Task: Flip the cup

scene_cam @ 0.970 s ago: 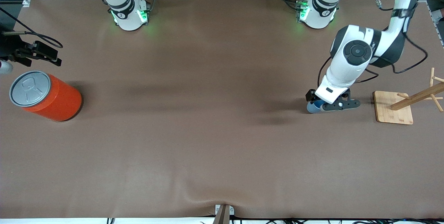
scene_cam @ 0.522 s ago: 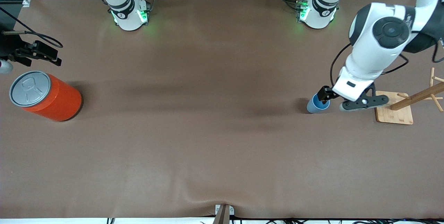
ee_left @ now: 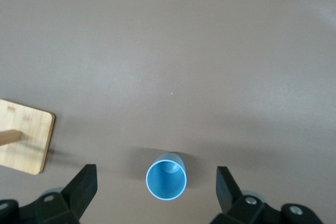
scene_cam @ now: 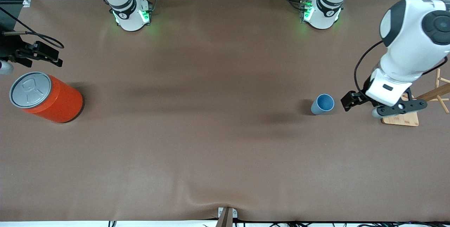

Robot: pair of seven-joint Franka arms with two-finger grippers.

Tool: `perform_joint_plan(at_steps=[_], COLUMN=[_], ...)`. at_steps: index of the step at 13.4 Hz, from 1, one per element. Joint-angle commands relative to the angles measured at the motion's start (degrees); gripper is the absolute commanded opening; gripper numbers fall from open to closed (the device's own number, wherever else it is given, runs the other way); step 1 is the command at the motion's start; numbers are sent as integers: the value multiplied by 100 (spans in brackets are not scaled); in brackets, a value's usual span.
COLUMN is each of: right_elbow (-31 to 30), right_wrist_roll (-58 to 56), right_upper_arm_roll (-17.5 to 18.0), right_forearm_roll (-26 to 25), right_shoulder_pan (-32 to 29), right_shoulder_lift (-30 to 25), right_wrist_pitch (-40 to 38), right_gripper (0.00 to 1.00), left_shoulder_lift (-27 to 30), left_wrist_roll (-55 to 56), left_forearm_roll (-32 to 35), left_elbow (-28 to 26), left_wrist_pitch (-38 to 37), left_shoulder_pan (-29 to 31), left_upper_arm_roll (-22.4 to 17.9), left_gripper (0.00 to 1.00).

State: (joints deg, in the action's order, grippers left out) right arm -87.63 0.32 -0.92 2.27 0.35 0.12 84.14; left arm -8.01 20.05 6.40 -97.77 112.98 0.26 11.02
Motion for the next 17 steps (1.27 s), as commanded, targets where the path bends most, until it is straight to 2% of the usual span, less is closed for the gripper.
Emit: perform_joint_plan(at_steps=[1,4,7,10,15,17], right_elbow=[-113,-113,-113,-113,-113,-157], right_wrist_roll=[-59,-58,-58,-58,-58,-58], right_upper_arm_roll=[39,39,39,39,39,39], right_forearm_roll=[54,54,54,54,54,54], right_shoulder_pan=[-52,-61,-61,-61,-35,-43], right_shoulder_lift=[-135,-143,-135,-135,-126,-135], right_wrist_pitch=[6,-3,-3,-3,-3,-3], right_gripper=[100,100,100,100,100,100], left_shoulder_lift=[123,667,1308,1731,1356,1039], left_wrist_roll=[-509,-932,-1695,-1776,-1979,-1996], left_forearm_roll=[-122,-366,-587,-544,-412,-385], left_elbow=[302,373,364,373,803,1224], left_wrist_pitch=[-547,-1241,-1936,-2473,-2492,-2518], left_shoulder_pan=[140,88,-105,-149,-220,-246], left_upper_arm_roll=[-20,-362,-872,-970,-1040,-1040], left_gripper=[100,100,100,100,100,100])
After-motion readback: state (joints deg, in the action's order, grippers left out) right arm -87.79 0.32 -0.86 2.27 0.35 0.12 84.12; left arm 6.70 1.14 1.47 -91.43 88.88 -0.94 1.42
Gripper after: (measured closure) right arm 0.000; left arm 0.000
